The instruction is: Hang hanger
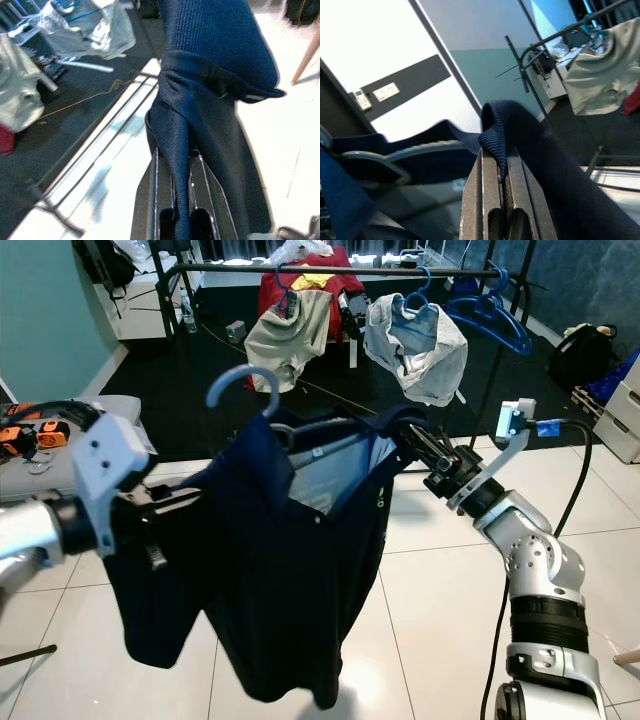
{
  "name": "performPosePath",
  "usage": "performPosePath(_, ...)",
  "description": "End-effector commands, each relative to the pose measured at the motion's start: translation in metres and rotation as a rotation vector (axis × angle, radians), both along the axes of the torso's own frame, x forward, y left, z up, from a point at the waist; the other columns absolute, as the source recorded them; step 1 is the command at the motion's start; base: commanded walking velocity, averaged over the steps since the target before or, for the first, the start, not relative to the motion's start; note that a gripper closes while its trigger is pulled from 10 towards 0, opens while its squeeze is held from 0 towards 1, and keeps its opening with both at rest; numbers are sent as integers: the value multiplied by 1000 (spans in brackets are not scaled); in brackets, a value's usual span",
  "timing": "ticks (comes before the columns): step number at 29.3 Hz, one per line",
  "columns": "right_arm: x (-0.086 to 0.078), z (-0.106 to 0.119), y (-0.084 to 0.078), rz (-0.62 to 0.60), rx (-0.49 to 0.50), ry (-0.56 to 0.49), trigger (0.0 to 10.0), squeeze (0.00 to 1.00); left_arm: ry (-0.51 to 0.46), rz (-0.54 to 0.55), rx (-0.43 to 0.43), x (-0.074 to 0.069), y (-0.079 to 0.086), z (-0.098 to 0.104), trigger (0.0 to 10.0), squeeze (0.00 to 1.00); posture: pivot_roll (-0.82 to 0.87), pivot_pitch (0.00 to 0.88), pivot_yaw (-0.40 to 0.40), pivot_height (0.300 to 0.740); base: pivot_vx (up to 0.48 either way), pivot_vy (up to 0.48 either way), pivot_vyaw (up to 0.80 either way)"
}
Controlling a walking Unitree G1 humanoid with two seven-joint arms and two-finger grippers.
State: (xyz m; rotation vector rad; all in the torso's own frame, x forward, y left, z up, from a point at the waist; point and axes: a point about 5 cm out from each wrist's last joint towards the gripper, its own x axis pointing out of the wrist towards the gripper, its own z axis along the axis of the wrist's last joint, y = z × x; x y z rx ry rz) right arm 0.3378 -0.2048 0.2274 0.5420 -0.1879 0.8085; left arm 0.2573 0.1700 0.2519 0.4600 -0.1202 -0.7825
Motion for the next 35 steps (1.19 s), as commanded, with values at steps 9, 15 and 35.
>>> performPosePath(9,-5,-3,49,167,-60,-30,0,0,64,-27,-32,0,-27,-16,10000,0,-62,83,1,740,0,0,0)
performPosePath(15,-10,-8,59,218,-68,-15,0,0,76,15,-12,3,-20,-18,10000,0,-63,83,2,740,0,0,0)
performPosePath(35,-50,-51,31,359,-390,110,0,0,27,198,-41,12,17,-14,10000,0,-83,79,2,740,0,0,0)
